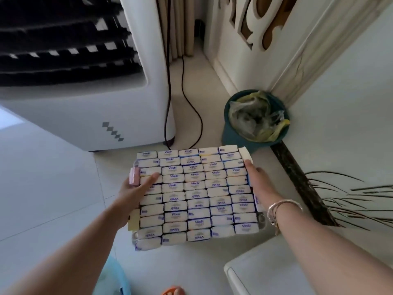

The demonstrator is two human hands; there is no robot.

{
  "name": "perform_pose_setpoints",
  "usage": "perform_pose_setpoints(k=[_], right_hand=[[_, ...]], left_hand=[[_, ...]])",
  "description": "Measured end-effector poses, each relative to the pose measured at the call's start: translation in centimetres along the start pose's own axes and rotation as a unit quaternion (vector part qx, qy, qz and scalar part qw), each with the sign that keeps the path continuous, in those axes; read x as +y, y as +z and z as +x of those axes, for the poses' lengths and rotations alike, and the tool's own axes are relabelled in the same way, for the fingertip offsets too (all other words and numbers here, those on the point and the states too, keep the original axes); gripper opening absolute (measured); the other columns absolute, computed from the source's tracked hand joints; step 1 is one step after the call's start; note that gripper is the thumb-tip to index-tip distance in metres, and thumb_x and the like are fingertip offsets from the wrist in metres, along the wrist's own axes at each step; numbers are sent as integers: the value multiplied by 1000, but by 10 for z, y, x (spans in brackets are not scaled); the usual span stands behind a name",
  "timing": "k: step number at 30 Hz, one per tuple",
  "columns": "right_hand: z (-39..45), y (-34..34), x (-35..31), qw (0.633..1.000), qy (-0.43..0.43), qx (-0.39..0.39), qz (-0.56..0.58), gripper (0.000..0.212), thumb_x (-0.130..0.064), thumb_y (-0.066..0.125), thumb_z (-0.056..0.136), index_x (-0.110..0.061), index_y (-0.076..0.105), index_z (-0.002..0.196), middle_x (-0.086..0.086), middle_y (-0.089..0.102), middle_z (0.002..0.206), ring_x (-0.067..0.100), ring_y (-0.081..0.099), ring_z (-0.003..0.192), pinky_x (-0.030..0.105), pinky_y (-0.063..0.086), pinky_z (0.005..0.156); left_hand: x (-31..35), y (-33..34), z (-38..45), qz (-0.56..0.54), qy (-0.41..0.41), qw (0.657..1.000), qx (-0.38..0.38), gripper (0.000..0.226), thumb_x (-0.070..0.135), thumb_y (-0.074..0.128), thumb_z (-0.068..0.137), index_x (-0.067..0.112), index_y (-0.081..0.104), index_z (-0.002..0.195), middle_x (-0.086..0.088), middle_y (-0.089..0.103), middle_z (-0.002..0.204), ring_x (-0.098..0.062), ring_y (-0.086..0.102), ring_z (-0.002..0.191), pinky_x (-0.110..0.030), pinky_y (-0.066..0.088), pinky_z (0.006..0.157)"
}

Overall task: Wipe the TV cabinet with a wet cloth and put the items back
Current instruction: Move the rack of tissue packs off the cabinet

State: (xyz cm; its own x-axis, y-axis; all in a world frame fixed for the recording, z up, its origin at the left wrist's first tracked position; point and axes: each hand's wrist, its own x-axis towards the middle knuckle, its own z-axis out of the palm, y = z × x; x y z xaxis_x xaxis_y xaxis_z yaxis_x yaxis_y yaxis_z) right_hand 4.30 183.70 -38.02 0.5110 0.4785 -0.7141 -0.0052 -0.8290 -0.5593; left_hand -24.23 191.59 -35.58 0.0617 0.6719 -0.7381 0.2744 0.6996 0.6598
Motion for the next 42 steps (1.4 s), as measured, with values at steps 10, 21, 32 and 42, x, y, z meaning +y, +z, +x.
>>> perform_pose_setpoints(k=[10,21,32,42], right_hand=[[24,12,18,998,-8,55,15,63,-73,31,85,-19,49,113,7,63,103,27,60,91,45,47,90],[-32,13,-11,985,-59,139,-89,49,-36,50,92,-10,38,131,14,51,126,34,54,110,47,50,89],[-194,59,-72,964,-233,40,-125,28,-22,52,93,-13,51,119,1,53,119,11,49,95,24,41,72],[-296,186,-2,968,-222,-27,-113,9,-21,51,91,-17,58,93,-4,61,93,12,56,81,22,42,61]], left_hand=[[-4,7,25,2,11,1000,8,39,39,75,73,19,60,102,-7,74,86,-21,73,68,-32,57,52],[15,10,-21,128,14,988,79,66,37,69,82,8,37,132,-6,53,114,-19,53,89,-33,49,70],[44,-50,-167,117,97,982,110,17,24,59,91,14,67,102,4,65,94,-8,57,83,-13,36,58],[-71,-172,-203,86,86,984,127,13,14,57,88,13,70,89,0,72,89,-7,59,77,-17,40,58]])
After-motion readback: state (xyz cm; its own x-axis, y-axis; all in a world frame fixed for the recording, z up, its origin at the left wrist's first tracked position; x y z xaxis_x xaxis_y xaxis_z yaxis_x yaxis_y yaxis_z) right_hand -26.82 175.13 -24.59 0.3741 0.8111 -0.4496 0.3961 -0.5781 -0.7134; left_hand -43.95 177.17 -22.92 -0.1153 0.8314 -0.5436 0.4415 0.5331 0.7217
